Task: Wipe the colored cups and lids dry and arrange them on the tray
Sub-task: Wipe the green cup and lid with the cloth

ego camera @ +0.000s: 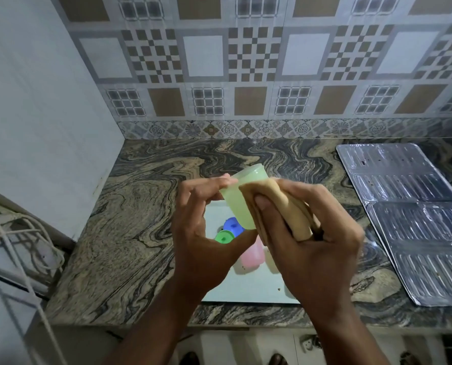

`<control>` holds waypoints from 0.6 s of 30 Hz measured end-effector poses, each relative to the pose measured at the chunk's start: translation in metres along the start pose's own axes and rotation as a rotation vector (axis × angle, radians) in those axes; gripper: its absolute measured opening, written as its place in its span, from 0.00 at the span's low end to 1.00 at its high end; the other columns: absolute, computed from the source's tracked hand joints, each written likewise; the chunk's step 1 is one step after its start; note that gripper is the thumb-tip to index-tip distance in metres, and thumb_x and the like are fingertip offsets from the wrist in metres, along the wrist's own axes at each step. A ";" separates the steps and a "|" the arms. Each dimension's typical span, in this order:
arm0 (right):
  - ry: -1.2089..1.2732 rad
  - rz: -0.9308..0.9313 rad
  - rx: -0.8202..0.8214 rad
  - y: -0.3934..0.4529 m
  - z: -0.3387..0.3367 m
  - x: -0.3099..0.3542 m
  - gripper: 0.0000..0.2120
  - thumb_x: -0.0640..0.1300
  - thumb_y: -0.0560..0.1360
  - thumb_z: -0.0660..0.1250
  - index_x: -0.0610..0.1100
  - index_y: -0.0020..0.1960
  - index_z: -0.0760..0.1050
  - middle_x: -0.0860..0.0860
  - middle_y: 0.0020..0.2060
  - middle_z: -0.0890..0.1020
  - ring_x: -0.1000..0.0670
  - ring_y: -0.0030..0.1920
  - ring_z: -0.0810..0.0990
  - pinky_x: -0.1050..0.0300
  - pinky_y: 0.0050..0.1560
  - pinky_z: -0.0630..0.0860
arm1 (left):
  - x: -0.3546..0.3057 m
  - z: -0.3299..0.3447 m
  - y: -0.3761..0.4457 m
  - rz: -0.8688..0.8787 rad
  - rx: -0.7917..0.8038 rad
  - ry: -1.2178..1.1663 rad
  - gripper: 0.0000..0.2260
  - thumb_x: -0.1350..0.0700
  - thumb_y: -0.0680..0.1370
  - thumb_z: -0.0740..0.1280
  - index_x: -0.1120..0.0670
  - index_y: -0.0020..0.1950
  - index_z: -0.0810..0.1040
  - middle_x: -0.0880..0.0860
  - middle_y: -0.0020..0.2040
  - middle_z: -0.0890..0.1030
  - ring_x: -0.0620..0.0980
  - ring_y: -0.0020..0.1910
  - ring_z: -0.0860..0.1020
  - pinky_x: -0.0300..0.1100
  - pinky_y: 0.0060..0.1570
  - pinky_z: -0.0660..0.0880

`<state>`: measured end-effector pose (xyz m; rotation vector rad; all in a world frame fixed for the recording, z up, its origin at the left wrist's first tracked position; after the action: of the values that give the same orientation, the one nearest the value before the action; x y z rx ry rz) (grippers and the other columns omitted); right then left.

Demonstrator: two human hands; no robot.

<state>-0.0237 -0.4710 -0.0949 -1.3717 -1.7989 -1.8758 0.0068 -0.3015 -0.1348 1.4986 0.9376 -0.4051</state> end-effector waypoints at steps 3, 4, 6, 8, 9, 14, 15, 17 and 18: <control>0.135 0.125 -0.015 0.011 0.001 -0.005 0.05 0.46 0.78 0.77 0.49 0.52 0.83 0.55 0.45 0.88 0.55 0.43 0.86 0.61 0.44 0.80 | 0.001 0.001 -0.002 -0.036 0.011 -0.139 0.30 0.59 0.66 0.84 0.50 0.64 0.77 0.59 0.60 0.75 0.66 0.61 0.78 0.62 0.61 0.77; 0.176 0.171 -0.009 0.014 0.003 -0.009 0.05 0.44 0.77 0.78 0.48 0.51 0.84 0.56 0.44 0.88 0.55 0.42 0.86 0.62 0.43 0.79 | 0.002 0.001 -0.002 -0.066 0.005 -0.192 0.30 0.59 0.66 0.84 0.49 0.64 0.77 0.61 0.59 0.74 0.65 0.61 0.78 0.59 0.62 0.77; 0.236 0.257 0.009 0.018 0.007 -0.019 0.05 0.41 0.76 0.79 0.43 0.51 0.86 0.54 0.43 0.89 0.56 0.41 0.86 0.63 0.43 0.79 | 0.004 0.001 -0.004 -0.133 -0.013 -0.273 0.32 0.61 0.65 0.84 0.46 0.64 0.77 0.65 0.58 0.74 0.62 0.60 0.78 0.54 0.63 0.76; 0.244 0.306 0.020 0.019 0.011 -0.029 0.05 0.40 0.76 0.79 0.42 0.51 0.86 0.53 0.42 0.89 0.55 0.40 0.86 0.62 0.43 0.79 | 0.005 0.001 -0.006 -0.186 -0.021 -0.327 0.32 0.61 0.64 0.84 0.47 0.64 0.76 0.66 0.58 0.75 0.60 0.60 0.79 0.54 0.63 0.76; 0.232 0.327 0.014 0.018 0.011 -0.035 0.04 0.40 0.77 0.79 0.42 0.51 0.86 0.53 0.41 0.89 0.55 0.40 0.86 0.60 0.42 0.80 | 0.004 0.000 -0.006 -0.209 -0.026 -0.350 0.32 0.59 0.65 0.85 0.49 0.63 0.75 0.63 0.58 0.77 0.58 0.60 0.79 0.54 0.62 0.76; 0.352 0.387 -0.075 0.002 0.000 -0.046 0.04 0.42 0.78 0.77 0.44 0.51 0.83 0.51 0.40 0.86 0.51 0.37 0.82 0.50 0.39 0.81 | -0.001 0.001 -0.002 -0.336 -0.004 -0.465 0.32 0.57 0.67 0.84 0.53 0.63 0.68 0.46 0.60 0.81 0.52 0.60 0.81 0.47 0.58 0.81; 0.357 0.363 -0.076 -0.003 -0.001 -0.042 0.05 0.44 0.78 0.76 0.45 0.52 0.82 0.53 0.41 0.85 0.52 0.37 0.82 0.52 0.39 0.80 | 0.002 0.002 -0.001 -0.354 0.006 -0.491 0.31 0.61 0.67 0.81 0.52 0.64 0.68 0.49 0.62 0.80 0.53 0.62 0.81 0.49 0.59 0.81; 0.348 0.311 -0.060 -0.013 0.001 -0.032 0.06 0.46 0.77 0.75 0.47 0.52 0.82 0.57 0.42 0.86 0.56 0.38 0.83 0.61 0.41 0.80 | 0.006 0.004 -0.002 -0.391 0.024 -0.521 0.32 0.64 0.69 0.79 0.51 0.67 0.68 0.55 0.66 0.79 0.58 0.65 0.80 0.57 0.62 0.80; 0.350 0.306 -0.049 -0.017 0.003 -0.029 0.06 0.45 0.77 0.76 0.47 0.52 0.82 0.56 0.43 0.87 0.56 0.39 0.85 0.62 0.42 0.80 | 0.008 0.005 -0.003 -0.407 0.035 -0.525 0.32 0.65 0.69 0.78 0.51 0.67 0.67 0.58 0.68 0.78 0.61 0.67 0.79 0.61 0.65 0.79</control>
<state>-0.0179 -0.4772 -0.1276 -1.1638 -1.3058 -1.8621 0.0110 -0.3039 -0.1430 1.1370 0.8047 -1.0582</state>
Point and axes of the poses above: each hand's wrist, its own y-axis towards the middle knuckle, its own z-axis out of the palm, x = y × z, the point moved 5 cm from there along y, towards the middle knuckle
